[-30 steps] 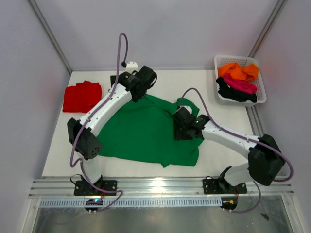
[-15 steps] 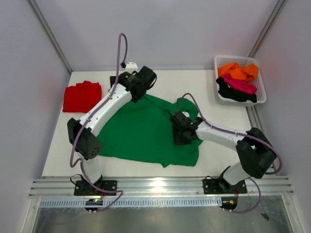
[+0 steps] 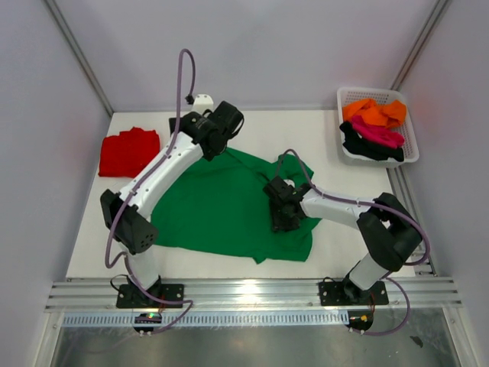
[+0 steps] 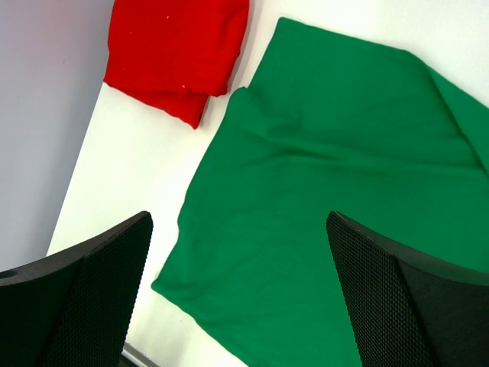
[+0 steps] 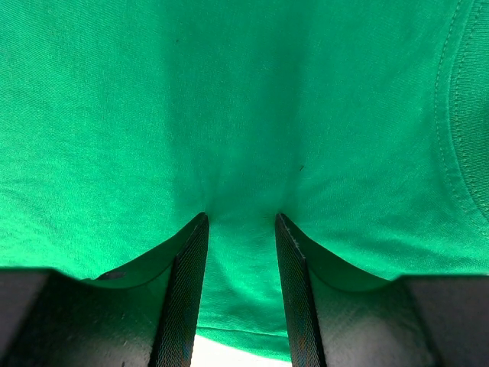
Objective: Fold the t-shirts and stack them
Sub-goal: Flatten out the tshirt
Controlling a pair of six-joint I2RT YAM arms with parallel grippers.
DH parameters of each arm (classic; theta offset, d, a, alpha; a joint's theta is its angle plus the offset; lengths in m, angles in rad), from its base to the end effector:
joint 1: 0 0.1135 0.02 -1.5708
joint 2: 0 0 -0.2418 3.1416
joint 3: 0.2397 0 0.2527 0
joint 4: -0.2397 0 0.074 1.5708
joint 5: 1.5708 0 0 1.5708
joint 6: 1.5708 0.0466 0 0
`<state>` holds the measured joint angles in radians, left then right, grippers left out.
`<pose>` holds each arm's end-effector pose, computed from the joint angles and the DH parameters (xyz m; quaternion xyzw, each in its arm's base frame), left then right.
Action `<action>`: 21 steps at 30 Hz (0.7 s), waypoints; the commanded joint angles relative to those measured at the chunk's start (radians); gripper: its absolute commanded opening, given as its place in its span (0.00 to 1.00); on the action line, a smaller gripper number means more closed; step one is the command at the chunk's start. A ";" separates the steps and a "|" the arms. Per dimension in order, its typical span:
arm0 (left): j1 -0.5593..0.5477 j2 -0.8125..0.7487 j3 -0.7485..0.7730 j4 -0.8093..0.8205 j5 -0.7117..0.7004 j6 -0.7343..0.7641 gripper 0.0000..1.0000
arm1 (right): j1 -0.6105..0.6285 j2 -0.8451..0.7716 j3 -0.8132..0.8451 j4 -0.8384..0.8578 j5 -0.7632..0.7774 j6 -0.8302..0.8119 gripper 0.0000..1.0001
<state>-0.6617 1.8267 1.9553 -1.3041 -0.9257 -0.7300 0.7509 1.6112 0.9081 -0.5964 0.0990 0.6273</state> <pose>0.3039 -0.1895 0.3443 -0.1176 0.8739 0.2234 0.4155 0.2137 0.1932 0.1262 -0.0544 0.9881 0.0480 0.1354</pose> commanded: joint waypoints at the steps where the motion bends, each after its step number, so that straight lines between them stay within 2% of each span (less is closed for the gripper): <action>1: 0.002 -0.056 0.050 -0.009 -0.044 -0.016 0.98 | 0.007 0.032 -0.049 -0.039 -0.056 0.031 0.45; 11: 0.001 -0.061 0.090 0.000 -0.070 0.018 0.98 | 0.008 -0.085 -0.210 -0.069 -0.142 0.094 0.45; 21: 0.002 -0.069 0.136 0.009 -0.088 0.047 0.99 | 0.010 -0.158 -0.267 -0.101 -0.157 0.117 0.45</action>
<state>-0.6617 1.8076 2.0495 -1.3022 -0.9691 -0.6937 0.7498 1.4376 0.7254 -0.5331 -0.0166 0.7193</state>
